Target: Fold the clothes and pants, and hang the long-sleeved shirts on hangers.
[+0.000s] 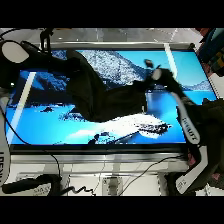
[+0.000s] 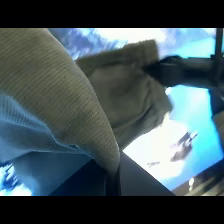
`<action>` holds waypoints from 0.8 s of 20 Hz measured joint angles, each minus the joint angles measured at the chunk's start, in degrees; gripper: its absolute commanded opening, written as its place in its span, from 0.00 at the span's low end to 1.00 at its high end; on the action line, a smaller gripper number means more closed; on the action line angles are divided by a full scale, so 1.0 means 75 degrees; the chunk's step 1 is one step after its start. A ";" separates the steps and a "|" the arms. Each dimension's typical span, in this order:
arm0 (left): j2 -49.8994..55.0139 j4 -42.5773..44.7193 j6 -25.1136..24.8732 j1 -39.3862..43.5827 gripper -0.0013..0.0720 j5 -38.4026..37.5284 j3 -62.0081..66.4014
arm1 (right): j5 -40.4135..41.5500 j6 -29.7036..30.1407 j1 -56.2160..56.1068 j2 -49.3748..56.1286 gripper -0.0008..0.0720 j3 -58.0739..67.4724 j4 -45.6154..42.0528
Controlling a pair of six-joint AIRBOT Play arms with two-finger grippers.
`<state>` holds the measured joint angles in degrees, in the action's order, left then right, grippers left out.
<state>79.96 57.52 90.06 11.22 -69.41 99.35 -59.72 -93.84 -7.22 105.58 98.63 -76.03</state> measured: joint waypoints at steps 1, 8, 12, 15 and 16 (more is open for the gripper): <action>0.0047 -0.0006 0.0041 0.0157 0.04 0.0172 0.0000 | -0.0277 0.0189 0.0370 -0.0090 0.06 0.0000 -0.0006; 0.1157 -0.0259 0.0175 0.2063 0.04 0.1941 0.0003 | -0.1352 0.0766 0.1909 -0.0329 0.06 0.0000 0.0463; 0.2232 -0.0356 0.0152 0.3281 0.99 0.3815 0.0003 | -0.1483 0.0839 0.1958 -0.0356 0.06 0.0000 0.0959; 0.2675 -0.0361 -0.0227 0.3879 0.98 0.4873 0.0000 | -0.1521 0.0860 0.1935 -0.0361 0.06 0.0000 0.1099; 0.2719 -0.0332 -0.0475 0.3963 0.95 0.5080 0.0003 | -0.1515 0.0892 0.1935 -0.0361 0.06 0.0000 0.1102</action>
<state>100.36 55.02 86.50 40.95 -31.31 99.37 -71.09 -87.15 7.29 102.87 98.63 -67.77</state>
